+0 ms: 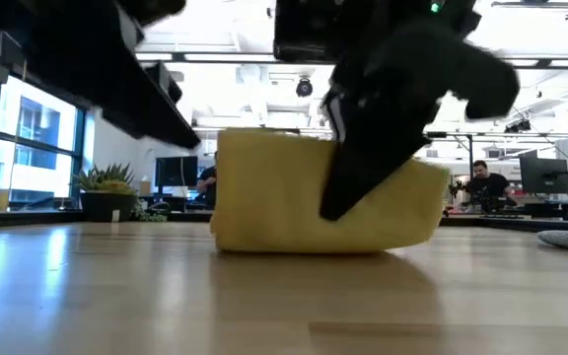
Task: Fold microfiber towels
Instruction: Stack the yellow microfiber cloth on top of the blue microfiber cloth in the transparent bin
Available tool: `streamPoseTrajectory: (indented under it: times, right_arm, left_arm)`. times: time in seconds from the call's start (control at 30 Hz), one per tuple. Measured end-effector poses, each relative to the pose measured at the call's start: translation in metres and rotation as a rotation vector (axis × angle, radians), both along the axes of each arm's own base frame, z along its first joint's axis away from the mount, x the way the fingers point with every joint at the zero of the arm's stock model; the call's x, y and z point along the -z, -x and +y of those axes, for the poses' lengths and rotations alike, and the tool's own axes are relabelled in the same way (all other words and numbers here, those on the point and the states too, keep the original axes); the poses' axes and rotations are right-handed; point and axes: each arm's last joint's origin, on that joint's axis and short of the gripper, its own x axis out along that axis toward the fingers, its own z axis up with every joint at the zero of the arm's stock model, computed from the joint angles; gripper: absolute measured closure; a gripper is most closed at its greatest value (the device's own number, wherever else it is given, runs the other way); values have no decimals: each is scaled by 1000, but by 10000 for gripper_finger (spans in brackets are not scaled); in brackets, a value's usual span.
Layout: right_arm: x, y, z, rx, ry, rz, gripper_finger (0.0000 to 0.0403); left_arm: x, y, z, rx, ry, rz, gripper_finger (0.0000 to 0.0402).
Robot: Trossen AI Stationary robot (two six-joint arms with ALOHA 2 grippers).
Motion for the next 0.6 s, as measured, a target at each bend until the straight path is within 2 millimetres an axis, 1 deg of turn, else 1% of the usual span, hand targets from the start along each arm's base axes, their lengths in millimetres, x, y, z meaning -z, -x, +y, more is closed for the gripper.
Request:
streamPoseTrajectory:
  times: [0.07,0.17,0.3,0.4,0.53,0.6]
  right_arm:
    - [-9,4,-2,-2,-4,4,399]
    - [-28,8,-4,-8,-27,-19,400]
    - [-57,15,-17,-3,-91,-34,402]
    - [-79,20,-34,7,-117,-45,402]
    - [-111,32,-62,34,-122,-65,402]
    - [-124,39,-81,64,-105,-61,402]
  left_arm:
    - [-6,9,1,-16,32,-29,270]
    - [-10,28,9,-54,76,-76,251]
    - [-9,49,19,-72,141,-181,243]
    - [-5,61,25,-77,180,-237,246]
    - [4,69,30,-91,191,-265,256]
    - [7,70,30,-86,197,-264,262]
